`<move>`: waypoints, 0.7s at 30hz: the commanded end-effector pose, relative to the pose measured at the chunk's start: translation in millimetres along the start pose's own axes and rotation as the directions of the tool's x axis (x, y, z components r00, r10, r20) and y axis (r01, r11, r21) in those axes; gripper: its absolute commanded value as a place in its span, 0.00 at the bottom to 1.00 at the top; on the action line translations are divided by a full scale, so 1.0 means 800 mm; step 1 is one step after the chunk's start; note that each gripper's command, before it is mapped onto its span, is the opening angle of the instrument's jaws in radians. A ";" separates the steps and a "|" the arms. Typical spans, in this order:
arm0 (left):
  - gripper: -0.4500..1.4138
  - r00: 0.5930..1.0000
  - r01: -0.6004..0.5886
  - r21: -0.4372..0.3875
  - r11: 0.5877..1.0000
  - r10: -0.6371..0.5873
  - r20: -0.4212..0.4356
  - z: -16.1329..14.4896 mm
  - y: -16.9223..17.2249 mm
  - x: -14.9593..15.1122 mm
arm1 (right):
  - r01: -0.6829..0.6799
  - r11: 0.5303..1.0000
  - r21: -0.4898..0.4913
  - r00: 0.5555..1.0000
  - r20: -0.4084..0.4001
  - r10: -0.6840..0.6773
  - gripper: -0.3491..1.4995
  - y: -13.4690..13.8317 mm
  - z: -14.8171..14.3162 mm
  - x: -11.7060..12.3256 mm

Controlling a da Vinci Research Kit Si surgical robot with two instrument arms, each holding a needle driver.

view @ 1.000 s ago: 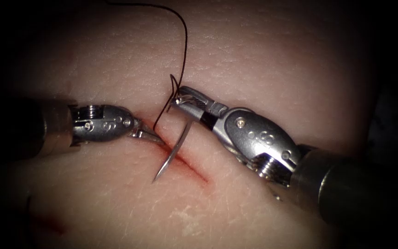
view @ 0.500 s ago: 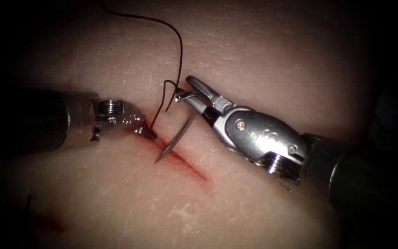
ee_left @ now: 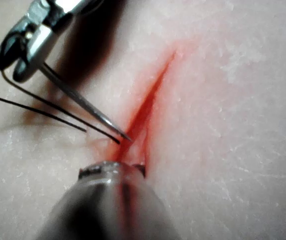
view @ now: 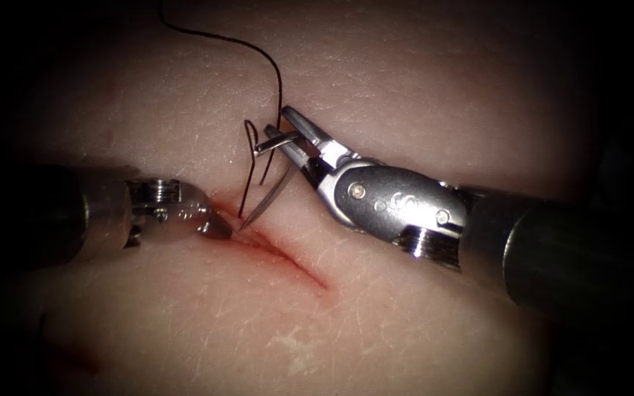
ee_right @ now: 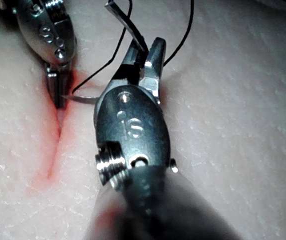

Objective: Wound Closure

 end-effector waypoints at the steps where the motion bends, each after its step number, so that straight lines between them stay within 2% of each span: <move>1: 0.01 1.000 0.001 -0.002 1.000 -0.001 -0.001 0.0013 0.0002 0.0003 | 0.008 1.000 0.001 1.000 0.006 -0.008 0.00 -0.0012 0.0008 -0.0012; 7: 0.03 1.000 0.000 -0.006 1.000 0.000 -0.002 0.0011 0.0006 0.0004 | 0.059 0.998 -0.005 0.998 0.015 -0.059 0.00 -0.0016 0.0014 -0.0024; 12: 0.03 1.000 -0.001 -0.008 1.000 0.001 -0.003 0.0007 0.0008 0.0002 | 0.110 0.994 0.016 0.993 0.032 -0.111 0.00 -0.0038 0.0015 -0.0032; 21: 0.03 1.000 0.002 -0.011 1.000 -0.002 -0.007 -0.0001 0.0013 0.0006 | 0.126 0.992 0.024 0.991 0.044 -0.127 0.00 -0.0054 0.0018 -0.0040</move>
